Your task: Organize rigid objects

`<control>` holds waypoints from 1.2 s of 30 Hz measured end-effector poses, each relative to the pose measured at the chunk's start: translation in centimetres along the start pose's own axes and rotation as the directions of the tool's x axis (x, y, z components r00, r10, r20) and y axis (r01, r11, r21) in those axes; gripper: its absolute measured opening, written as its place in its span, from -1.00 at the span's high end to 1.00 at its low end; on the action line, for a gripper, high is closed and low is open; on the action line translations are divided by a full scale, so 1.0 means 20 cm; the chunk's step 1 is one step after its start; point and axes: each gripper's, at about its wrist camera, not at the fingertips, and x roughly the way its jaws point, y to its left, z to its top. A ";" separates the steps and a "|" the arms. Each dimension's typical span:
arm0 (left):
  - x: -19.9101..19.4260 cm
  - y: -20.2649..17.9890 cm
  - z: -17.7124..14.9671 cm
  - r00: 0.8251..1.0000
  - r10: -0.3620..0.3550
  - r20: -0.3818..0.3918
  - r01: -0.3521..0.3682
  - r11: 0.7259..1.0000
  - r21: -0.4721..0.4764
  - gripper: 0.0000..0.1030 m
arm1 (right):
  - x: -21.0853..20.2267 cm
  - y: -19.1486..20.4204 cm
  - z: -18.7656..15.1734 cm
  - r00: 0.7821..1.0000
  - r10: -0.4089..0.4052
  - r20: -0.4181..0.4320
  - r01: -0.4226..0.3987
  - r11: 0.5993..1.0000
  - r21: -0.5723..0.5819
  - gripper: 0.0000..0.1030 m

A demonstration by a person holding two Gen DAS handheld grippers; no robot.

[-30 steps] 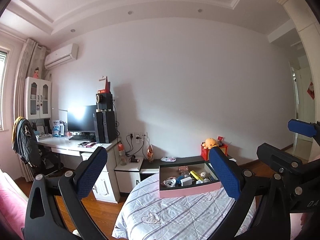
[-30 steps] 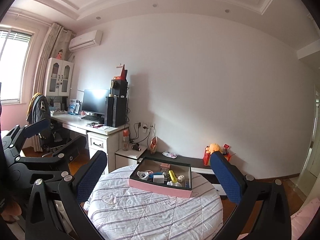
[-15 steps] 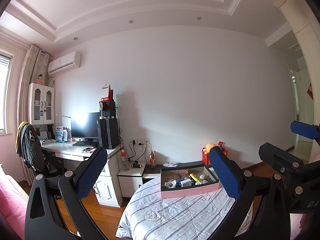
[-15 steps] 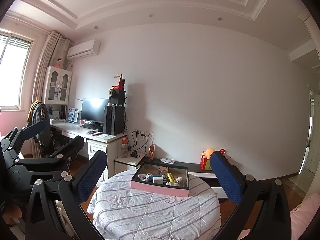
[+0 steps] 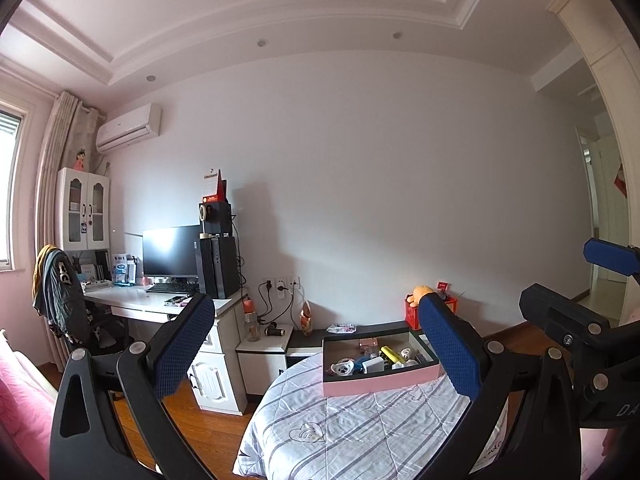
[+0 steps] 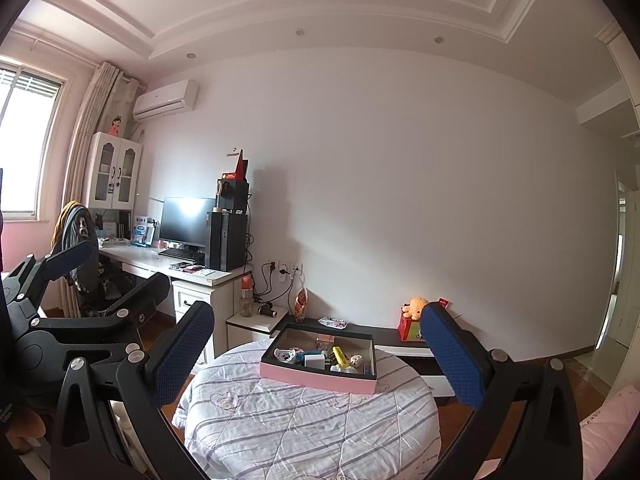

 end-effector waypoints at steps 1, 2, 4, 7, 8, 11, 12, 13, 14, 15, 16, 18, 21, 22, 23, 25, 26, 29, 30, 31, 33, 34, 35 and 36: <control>0.00 0.00 0.00 1.000 -0.001 -0.001 0.001 1.000 0.000 -1.00 | 0.00 0.00 0.00 1.000 -0.001 0.001 0.001 1.000 0.000 -1.00; 0.00 0.00 0.00 1.000 -0.001 -0.001 0.001 1.000 0.000 -1.00 | 0.00 0.00 0.00 1.000 -0.001 0.000 0.001 1.000 -0.001 -1.00; 0.00 0.00 0.00 1.000 0.000 0.001 0.000 1.000 0.001 -1.00 | 0.00 0.00 0.00 1.000 -0.003 0.001 0.003 1.000 -0.002 -1.00; 0.00 0.00 0.00 1.000 0.000 0.000 0.000 1.000 0.000 -1.00 | 0.00 0.00 0.00 1.000 -0.002 -0.001 0.002 1.000 -0.003 -1.00; 0.00 0.00 0.00 1.000 0.000 0.002 0.000 1.000 0.001 -1.00 | 0.00 0.00 0.00 1.000 -0.003 -0.001 0.003 1.000 -0.002 -1.00; 0.01 0.00 -0.01 1.000 0.000 0.004 0.000 1.000 0.001 -1.00 | -0.01 0.00 0.00 1.000 -0.003 0.002 0.003 1.000 -0.003 -1.00; 0.01 -0.01 -0.01 1.000 0.001 0.004 -0.001 1.000 0.001 -1.00 | 0.00 0.00 0.00 1.000 -0.004 0.002 0.004 1.000 -0.004 -1.00; 0.01 -0.01 -0.01 1.000 0.001 0.006 -0.001 1.000 0.001 -1.00 | 0.01 0.00 0.00 1.000 -0.004 0.002 0.004 1.000 -0.004 -1.00; 0.00 -0.01 -0.02 1.000 0.002 0.005 -0.002 1.000 0.001 -1.00 | 0.01 0.00 0.00 1.000 -0.004 0.001 0.004 1.000 -0.004 -1.00; 0.00 -0.01 -0.02 1.000 0.002 0.005 -0.002 1.000 0.001 -1.00 | 0.00 0.00 0.00 1.000 -0.004 0.001 0.004 1.000 -0.004 -1.00; 0.00 -0.01 -0.02 1.000 0.002 0.007 -0.002 1.000 0.001 -1.00 | 0.01 0.00 0.00 1.000 -0.004 0.000 0.004 1.000 -0.004 -1.00; 0.00 -0.01 -0.02 1.000 0.002 0.005 -0.002 1.000 0.001 -1.00 | 0.01 0.00 0.00 1.000 -0.005 -0.001 0.005 1.000 -0.004 -1.00; 0.00 -0.01 -0.02 1.000 0.003 0.005 -0.003 1.000 0.002 -1.00 | 0.01 0.00 0.00 1.000 -0.004 -0.003 0.004 1.000 -0.004 -1.00; 0.00 -0.01 -0.02 1.000 0.002 0.005 -0.002 1.000 0.002 -1.00 | 0.01 0.00 0.00 1.000 -0.005 -0.004 0.005 1.000 -0.004 -1.00; 0.00 -0.01 -0.02 1.000 0.002 0.003 -0.002 1.000 0.002 -1.00 | 0.01 0.00 0.00 1.000 -0.005 -0.005 0.005 1.000 -0.004 -1.00; -0.01 -0.01 -0.02 1.000 0.003 0.005 -0.003 1.000 0.003 -1.00 | 0.01 0.00 0.00 1.000 -0.005 -0.005 0.005 1.000 -0.004 -1.00; 0.00 -0.01 -0.02 1.000 0.002 0.005 -0.002 1.000 0.002 -1.00 | 0.01 0.00 0.00 1.000 -0.004 -0.005 0.004 1.000 -0.004 -1.00; 0.00 -0.01 -0.02 1.000 0.001 0.004 -0.001 1.000 0.002 -1.00 | 0.01 0.00 0.00 1.000 -0.003 -0.003 0.003 1.000 -0.004 -1.00; 0.00 -0.01 -0.02 1.000 0.002 0.004 -0.002 1.000 0.002 -1.00 | 0.01 0.00 0.00 1.000 -0.004 -0.003 0.004 1.000 -0.005 -1.00; 0.00 -0.01 -0.02 1.000 0.002 0.003 -0.002 1.000 0.002 -1.00 | 0.01 0.00 0.00 1.000 -0.004 -0.003 0.004 1.000 -0.006 -1.00; 0.00 -0.01 -0.02 1.000 0.001 0.003 -0.001 1.000 0.002 -1.00 | 0.01 0.00 0.00 1.000 -0.004 -0.004 0.004 1.000 -0.007 -1.00; 0.00 -0.01 -0.02 1.000 0.003 0.003 -0.003 1.000 0.002 -1.00 | 0.01 0.00 0.00 1.000 -0.005 -0.003 0.005 1.000 -0.008 -1.00; 0.00 -0.01 -0.02 1.000 0.002 0.004 -0.002 1.000 0.002 -1.00 | 0.01 0.00 0.00 1.000 -0.005 -0.003 0.005 1.000 -0.008 -1.00; 0.00 -0.01 -0.02 1.000 0.001 0.004 -0.001 1.000 0.002 -1.00 | 0.01 0.00 -0.01 1.000 -0.005 -0.005 0.005 1.000 -0.008 -1.00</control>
